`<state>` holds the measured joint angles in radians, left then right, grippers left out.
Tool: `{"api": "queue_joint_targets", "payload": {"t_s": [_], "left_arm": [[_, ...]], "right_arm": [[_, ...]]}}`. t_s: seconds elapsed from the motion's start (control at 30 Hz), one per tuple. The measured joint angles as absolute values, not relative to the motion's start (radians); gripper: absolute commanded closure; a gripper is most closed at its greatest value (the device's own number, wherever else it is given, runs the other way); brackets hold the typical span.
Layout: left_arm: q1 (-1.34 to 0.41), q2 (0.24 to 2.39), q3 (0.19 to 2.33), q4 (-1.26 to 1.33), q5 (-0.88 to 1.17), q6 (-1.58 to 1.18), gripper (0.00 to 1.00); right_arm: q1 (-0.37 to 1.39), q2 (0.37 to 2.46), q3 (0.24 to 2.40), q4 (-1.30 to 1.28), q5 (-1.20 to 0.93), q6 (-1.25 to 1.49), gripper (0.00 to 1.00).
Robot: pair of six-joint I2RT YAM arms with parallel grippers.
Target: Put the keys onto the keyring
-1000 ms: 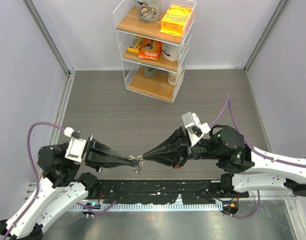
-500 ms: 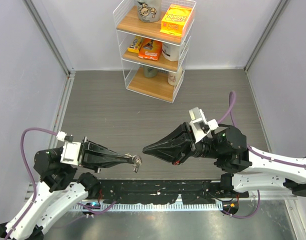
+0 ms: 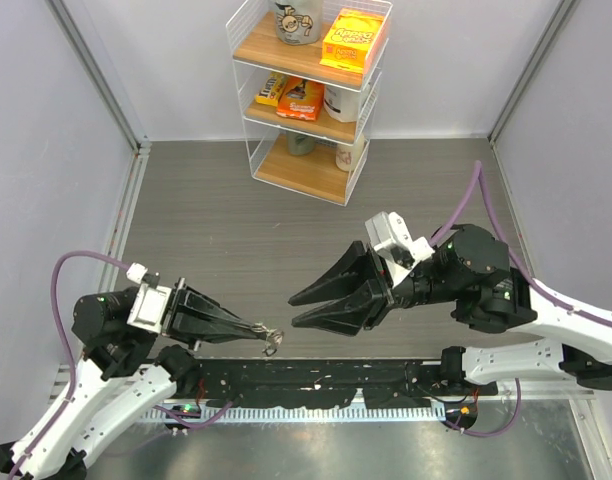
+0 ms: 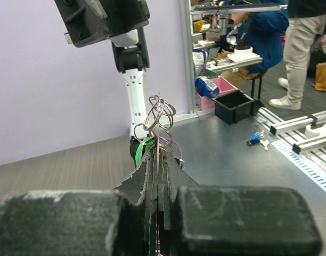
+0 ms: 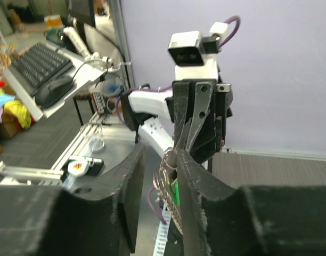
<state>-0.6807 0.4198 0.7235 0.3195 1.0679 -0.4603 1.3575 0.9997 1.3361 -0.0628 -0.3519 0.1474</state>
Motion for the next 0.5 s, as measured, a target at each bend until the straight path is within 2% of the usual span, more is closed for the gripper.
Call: {"api": "queue_joint_targets", "payload": {"t_s": [0.1, 0.5], "left_arm": [[-0.681, 0.430, 0.729, 0.328, 1.102, -0.484, 1.00], [-0.681, 0.469, 0.743, 0.412, 1.209, -0.589, 1.00]], "right_arm": [[1.357, 1.013, 1.393, -0.164, -0.403, 0.110, 0.57], [1.357, 1.159, 1.560, -0.451, -0.562, 0.035, 0.60]]}}
